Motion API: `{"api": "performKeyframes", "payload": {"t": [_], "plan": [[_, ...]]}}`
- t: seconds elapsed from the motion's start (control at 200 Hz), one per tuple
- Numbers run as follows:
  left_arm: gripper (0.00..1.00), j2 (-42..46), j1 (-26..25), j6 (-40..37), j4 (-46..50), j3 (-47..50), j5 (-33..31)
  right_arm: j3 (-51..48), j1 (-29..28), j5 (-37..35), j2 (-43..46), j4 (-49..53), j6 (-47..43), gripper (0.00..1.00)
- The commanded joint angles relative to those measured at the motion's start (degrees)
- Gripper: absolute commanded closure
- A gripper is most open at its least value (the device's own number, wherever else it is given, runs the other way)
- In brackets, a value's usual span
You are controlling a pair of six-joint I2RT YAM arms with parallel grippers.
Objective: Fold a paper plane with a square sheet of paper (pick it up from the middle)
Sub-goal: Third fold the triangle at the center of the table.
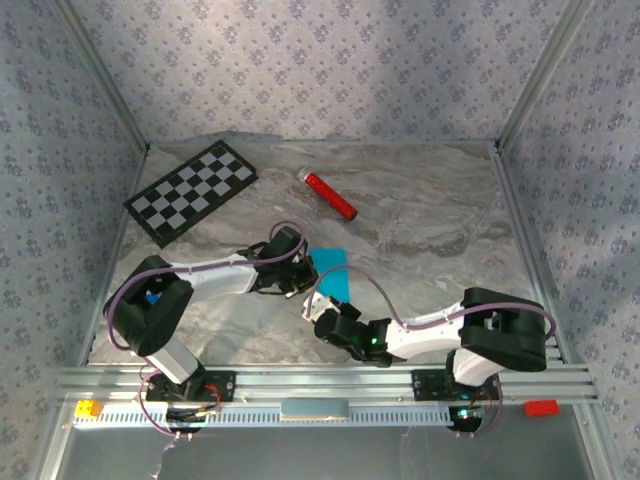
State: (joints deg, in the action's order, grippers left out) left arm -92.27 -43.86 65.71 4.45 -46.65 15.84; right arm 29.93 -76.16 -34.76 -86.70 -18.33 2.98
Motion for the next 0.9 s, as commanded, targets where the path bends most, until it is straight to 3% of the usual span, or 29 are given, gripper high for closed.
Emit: {"api": "performKeyframes", "payload": {"t": [0.0,0.38,0.53,0.69,0.895], "plan": [[0.95,1.41,0.22,1.0,0.47,0.27,-0.19,0.43,0.0,-1.24,0.36,-0.35,1.19,0.74],[0.91,1.89,0.26,0.99,0.38,0.42,-0.62,-0.27,1.53,0.36,2.51,1.51,2.94,0.96],[0.72,3.3,0.53,0.65,2.0,0.47,-2.22,-0.89,3.31,4.49,4.25,2.14,4.79,0.98],[0.53,6.91,2.01,-0.13,6.67,0.83,-5.4,-2.22,8.66,17.19,7.68,1.77,8.71,0.98],[0.48,12.17,4.65,-1.18,9.67,2.08,-7.09,-3.31,19.84,38.53,10.45,1.51,14.79,0.98]]}}
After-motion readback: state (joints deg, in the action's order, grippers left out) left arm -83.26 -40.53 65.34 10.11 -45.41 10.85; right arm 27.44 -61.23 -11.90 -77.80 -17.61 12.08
